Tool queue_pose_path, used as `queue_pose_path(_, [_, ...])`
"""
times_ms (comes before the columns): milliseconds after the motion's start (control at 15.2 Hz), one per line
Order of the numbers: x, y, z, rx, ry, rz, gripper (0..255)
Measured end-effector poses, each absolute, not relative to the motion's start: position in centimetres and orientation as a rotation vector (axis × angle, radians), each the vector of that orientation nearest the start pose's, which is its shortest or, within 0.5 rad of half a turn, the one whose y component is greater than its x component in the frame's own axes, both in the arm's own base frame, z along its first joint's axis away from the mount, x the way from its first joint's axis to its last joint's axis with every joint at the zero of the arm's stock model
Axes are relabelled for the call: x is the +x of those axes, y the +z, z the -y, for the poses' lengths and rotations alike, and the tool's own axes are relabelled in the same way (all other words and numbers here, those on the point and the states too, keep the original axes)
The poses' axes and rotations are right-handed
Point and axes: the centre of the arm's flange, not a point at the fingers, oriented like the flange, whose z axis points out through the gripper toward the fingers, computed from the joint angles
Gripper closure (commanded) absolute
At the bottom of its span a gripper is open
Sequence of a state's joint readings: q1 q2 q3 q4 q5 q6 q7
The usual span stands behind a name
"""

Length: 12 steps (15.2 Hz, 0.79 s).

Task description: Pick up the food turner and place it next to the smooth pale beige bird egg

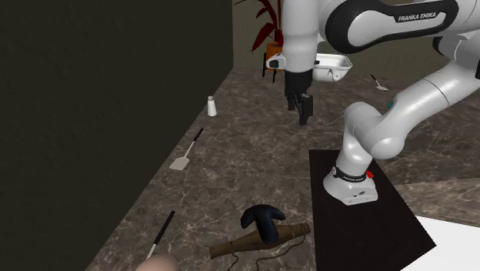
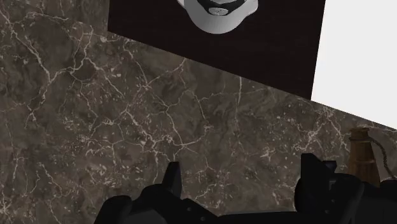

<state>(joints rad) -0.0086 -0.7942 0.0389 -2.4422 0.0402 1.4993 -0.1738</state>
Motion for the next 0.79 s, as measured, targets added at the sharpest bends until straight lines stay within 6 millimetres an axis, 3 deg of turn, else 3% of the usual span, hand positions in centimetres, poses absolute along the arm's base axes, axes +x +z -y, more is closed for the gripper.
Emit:
queue_pose_path(132, [29.6,54.5,-1.2,-3.094,0.229,0.316,0])
queue_pose_path(330, [31.5,53.3,1.0,-3.084,0.221,0.432,0])
queue_pose_path(792, [37.4,49.6,5.9,-3.034,0.199,0.756,0])
